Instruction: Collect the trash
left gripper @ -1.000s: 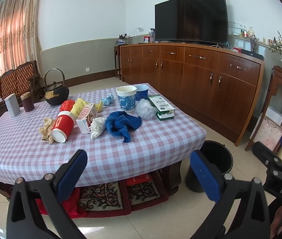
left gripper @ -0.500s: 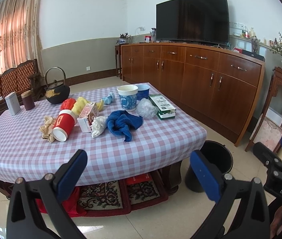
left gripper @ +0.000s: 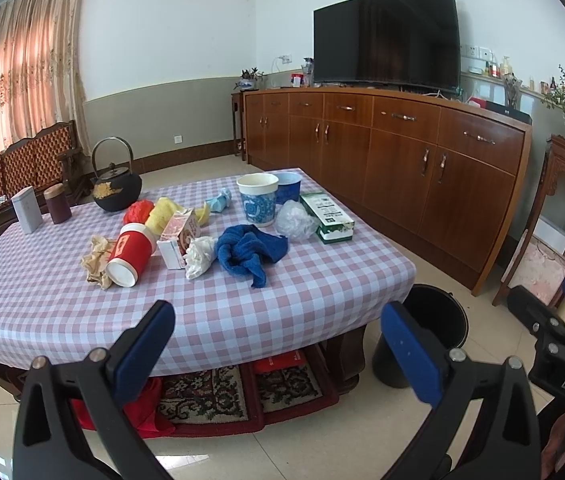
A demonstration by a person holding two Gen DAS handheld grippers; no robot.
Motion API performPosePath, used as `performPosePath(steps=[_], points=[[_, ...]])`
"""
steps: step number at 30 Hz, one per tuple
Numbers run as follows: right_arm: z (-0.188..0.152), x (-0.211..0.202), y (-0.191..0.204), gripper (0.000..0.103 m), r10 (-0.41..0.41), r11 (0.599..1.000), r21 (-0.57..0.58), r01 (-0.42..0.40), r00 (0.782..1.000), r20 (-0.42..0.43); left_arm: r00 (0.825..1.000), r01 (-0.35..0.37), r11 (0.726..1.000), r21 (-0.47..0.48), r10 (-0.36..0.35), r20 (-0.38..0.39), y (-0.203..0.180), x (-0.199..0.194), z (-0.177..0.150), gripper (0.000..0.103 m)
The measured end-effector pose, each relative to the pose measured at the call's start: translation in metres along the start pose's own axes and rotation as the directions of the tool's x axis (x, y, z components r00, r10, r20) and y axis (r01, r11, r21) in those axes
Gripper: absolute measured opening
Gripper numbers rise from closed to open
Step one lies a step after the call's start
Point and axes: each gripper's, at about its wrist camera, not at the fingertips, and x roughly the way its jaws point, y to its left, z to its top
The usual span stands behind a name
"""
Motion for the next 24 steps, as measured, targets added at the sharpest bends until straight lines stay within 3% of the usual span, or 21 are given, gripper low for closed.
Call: performPosePath(steps=[24], points=[[0.0030, 0.0008, 0.0002, 0.103, -0.001, 1.000, 0.000, 0.001, 1.000, 0.002, 1.000, -0.005, 1.000, 0.003, 0.005, 0.004, 0.0029, -0.0007, 0.0008, 0.103]])
